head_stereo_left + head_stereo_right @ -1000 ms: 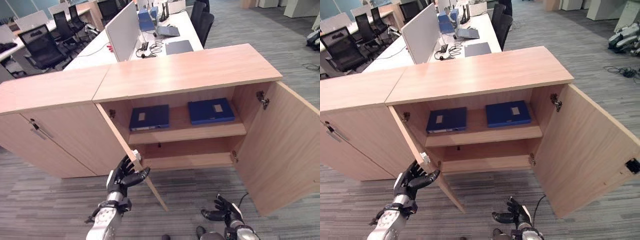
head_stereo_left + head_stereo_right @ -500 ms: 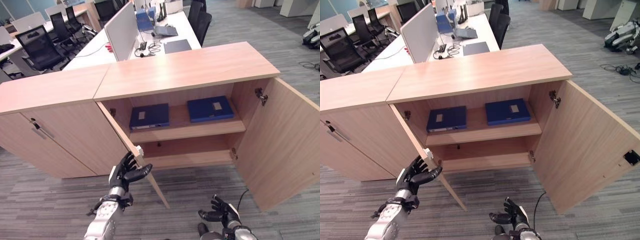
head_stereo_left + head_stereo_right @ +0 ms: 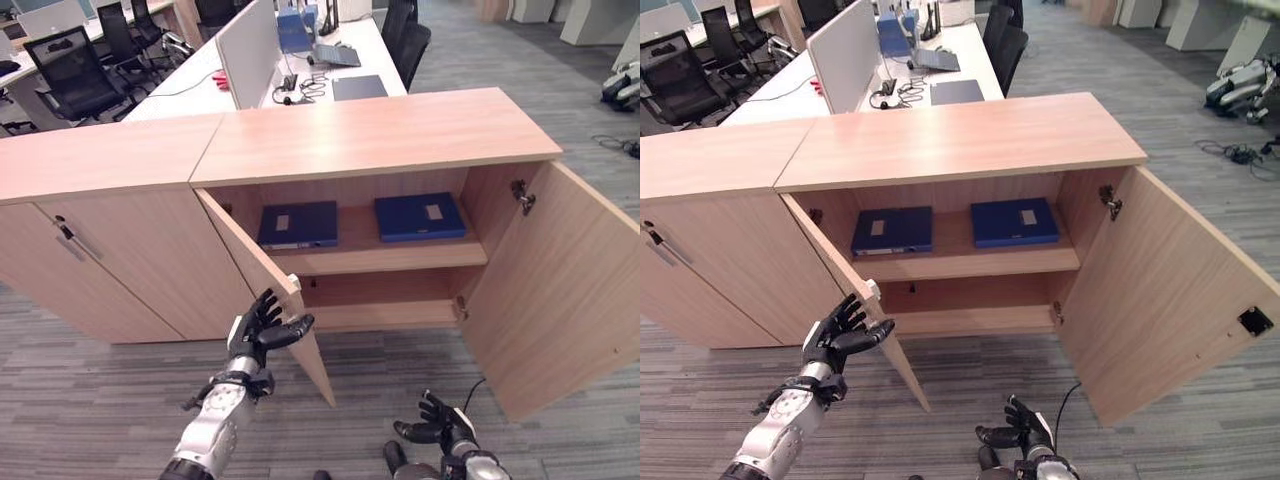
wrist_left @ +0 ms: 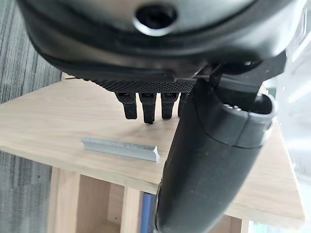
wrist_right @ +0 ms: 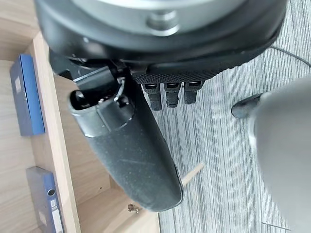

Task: Put the empty folder in the office cabinet

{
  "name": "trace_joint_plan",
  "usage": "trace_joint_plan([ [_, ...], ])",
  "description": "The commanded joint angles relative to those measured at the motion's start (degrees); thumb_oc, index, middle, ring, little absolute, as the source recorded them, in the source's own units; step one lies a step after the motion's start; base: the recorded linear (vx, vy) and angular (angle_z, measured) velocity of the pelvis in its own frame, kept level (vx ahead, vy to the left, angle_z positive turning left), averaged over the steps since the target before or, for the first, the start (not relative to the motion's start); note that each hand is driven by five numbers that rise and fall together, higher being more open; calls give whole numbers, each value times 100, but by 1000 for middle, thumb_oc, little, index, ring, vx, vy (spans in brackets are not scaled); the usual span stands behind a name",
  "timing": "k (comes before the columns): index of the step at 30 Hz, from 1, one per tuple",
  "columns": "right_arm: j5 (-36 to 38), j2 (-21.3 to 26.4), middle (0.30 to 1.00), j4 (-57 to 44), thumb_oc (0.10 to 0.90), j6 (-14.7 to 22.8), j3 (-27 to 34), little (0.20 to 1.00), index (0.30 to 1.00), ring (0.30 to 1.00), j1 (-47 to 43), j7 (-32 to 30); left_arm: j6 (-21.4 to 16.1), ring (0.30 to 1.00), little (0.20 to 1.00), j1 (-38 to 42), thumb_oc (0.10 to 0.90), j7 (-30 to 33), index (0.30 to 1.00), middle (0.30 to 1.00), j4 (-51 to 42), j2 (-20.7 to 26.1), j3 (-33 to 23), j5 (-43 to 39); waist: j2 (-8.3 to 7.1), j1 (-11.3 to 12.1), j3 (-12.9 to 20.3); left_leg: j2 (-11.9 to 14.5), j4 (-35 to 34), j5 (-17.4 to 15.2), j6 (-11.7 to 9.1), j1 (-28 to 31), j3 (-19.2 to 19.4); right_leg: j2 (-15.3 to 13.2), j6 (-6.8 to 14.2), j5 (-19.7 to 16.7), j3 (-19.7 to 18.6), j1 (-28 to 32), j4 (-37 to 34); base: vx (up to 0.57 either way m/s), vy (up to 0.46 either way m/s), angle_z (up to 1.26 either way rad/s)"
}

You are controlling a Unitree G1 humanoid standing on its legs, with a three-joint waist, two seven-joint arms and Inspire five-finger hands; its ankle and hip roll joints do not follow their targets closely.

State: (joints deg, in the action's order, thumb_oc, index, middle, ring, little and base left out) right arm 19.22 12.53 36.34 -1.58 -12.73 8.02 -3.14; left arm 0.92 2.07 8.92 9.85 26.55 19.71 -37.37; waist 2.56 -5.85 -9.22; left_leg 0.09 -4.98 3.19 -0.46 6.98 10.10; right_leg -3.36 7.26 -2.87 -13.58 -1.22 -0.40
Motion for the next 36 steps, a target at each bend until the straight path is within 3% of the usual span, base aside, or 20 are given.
trace_joint_plan([
  [1, 20, 230, 900, -306, 800, 311, -237, 900, 900, 900, -284, 98, -678, 900, 900, 2501, 800, -1909, 900, 900, -1891, -688, 1280, -102, 263, -567, 413, 452, 43, -503, -293, 497, -257, -69, 168, 653, 92, 810, 23, -30, 23, -6],
  [4, 30, 216, 900, -250, 800, 292, -279, 900, 900, 900, -308, 162, -531, 900, 900, 2545, 800, -2177, 900, 900, -2142, -588, 1485, -656, 251, -550, 400, 445, 28, -509, -290, 491, -266, -88, 185, 660, 121, 814, 27, -30, 18, -12],
  [14, 106, 190, 900, -131, 800, 280, -351, 900, 900, 900, -320, 198, -429, 900, 900, 2782, 800, -2210, 900, 900, -2123, -670, 1670, -1091, 145, -492, 385, 412, 14, -510, -262, 440, -346, -133, 209, 654, 237, 794, 84, -16, 11, -20],
  [24, 109, 141, 900, -257, 800, 275, -379, 900, 900, 900, -245, 220, -584, 900, 900, 2746, 800, -1987, 900, 900, -1649, -707, 1428, -641, 52, -453, 391, 362, -1, -545, -219, 432, -319, -190, 240, 598, 259, 751, 41, -1, 2, 0],
  [30, 90, 104, 900, -284, 800, 255, -257, 900, 900, 900, -110, 287, -636, 900, 900, 2092, 800, -2029, 900, 900, -1340, -429, 964, -84, -11, -394, 382, 340, -2, -629, -194, 436, -288, -230, 274, 646, 284, 740, 56, 10, 8, -1],
  [33, 70, 98, 900, -307, 800, 217, -126, 900, 900, 900, -69, 328, -574, 900, 900, 1123, 800, -1952, 900, 900, -628, -206, 399, 336, -55, -308, 354, 332, -1, -583, -174, 392, -222, -222, 280, 566, 242, 651, 91, 30, 41, -2],
  [36, 60, 108, 900, -302, 800, 202, -48, 900, 900, 900, -80, 317, -514, 900, 900, 685, 800, -1943, 900, 900, -473, -87, 147, 475, -62, -264, 349, 308, 6, -665, -146, 420, -202, -236, 296, 610, 232, 662, 101, 20, 33, -3],
])
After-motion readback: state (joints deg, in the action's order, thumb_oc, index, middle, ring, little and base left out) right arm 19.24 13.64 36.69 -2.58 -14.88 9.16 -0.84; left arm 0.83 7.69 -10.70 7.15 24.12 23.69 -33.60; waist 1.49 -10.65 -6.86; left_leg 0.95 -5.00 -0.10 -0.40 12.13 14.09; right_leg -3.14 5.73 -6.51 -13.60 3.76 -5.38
